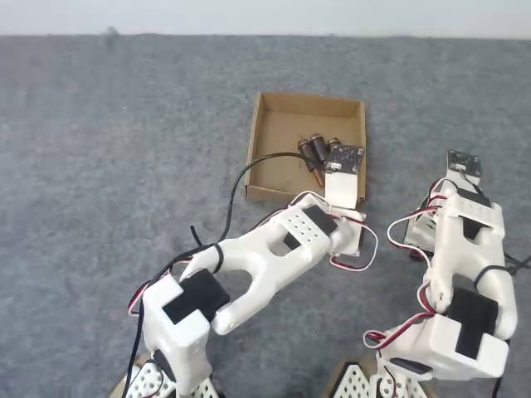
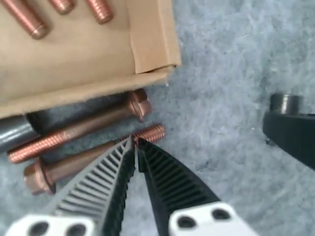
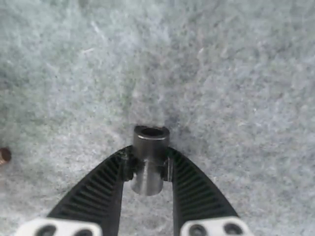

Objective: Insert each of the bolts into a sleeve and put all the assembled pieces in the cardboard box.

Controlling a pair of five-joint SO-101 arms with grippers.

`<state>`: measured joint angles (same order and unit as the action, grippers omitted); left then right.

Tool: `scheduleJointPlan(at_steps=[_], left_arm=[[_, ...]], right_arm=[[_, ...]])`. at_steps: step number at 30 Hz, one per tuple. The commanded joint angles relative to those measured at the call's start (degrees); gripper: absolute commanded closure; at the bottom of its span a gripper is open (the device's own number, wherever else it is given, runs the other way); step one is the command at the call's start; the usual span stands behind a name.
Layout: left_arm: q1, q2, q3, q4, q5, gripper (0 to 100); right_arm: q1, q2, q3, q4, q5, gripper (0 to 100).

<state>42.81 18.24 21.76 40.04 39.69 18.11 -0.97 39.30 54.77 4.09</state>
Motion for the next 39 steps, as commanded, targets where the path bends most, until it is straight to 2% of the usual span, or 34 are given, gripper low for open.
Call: scheduleJointPlan(at_steps=[1,5,11,16,20,24,27,31,37,39], left_arm=[[-0.35,-0.09,-1.98,3.52,-3.78,99],[-0.35,-0.09,-1.98,8.97,-10.02,99],[-0.35,-1.93,-1.01,14.15,-15.12,99],[-0.62,-9.76,4.00,13.45,-16.18,99],[-1.49,-16.09,9.54,5.01,-15.74,99],[-4.04,-21.01,17.10,-8.35,-8.97,99],[-5.89,-23.74,20.53,-12.66,0.44,99],[-7.91,-25.58,21.58,-11.69,6.77,98],[-7.56,-25.67,21.14,-5.45,11.08,81],[-6.86,-25.58,21.49,-4.84,11.16,80]], right_arm=[[0.57,0.22,-3.08,-1.01,-0.18,96.8],[0.48,0.22,-2.99,-0.75,2.02,96.8],[0.48,0.13,-2.99,-0.75,2.29,96.8],[0.48,0.13,-2.90,-0.75,2.37,96.8],[0.40,0.13,-2.90,-0.75,2.37,96.8],[0.40,0.13,-2.81,-0.66,2.46,96.8],[0.40,0.13,-2.81,-0.66,2.46,96.8],[0.40,0.13,-2.81,-0.66,2.46,96.8],[0.40,0.13,-2.81,-0.66,2.46,96.8],[0.40,0.13,-2.81,-0.66,2.46,96.8]])
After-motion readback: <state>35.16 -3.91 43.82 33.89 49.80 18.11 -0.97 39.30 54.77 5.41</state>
